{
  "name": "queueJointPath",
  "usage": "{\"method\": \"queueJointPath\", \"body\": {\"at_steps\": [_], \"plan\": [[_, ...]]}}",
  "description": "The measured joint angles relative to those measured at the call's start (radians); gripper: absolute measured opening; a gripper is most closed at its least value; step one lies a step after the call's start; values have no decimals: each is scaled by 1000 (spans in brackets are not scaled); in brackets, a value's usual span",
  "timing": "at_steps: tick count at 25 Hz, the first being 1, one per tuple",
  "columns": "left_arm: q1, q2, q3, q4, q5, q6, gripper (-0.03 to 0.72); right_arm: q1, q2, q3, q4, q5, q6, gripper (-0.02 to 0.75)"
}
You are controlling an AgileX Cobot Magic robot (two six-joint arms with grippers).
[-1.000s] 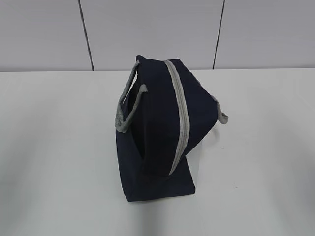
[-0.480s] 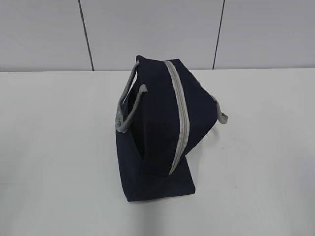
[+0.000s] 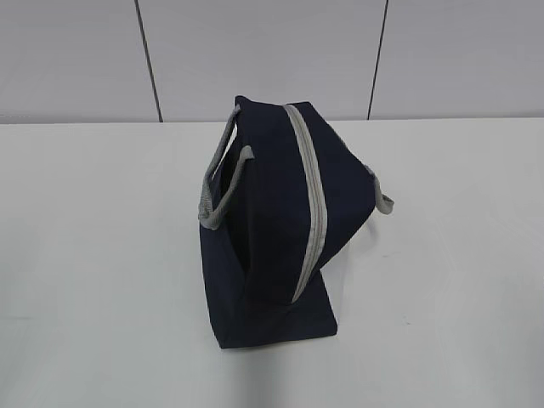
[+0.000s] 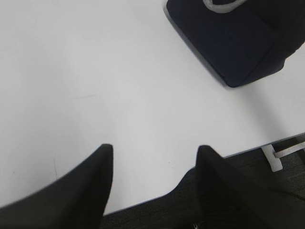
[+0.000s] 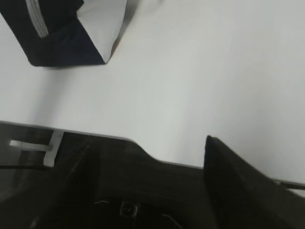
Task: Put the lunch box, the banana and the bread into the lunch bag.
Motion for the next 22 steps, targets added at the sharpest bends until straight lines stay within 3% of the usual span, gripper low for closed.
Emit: {"method": "queueJointPath", "body": {"at_steps": [10,22], "plan": [[0,0,2,108,-13,0,384,0,-10,31,74,2,-53,498],[0,0,2,115,-14,0,372,0,-10,-1,6,2,-4,498]]}}
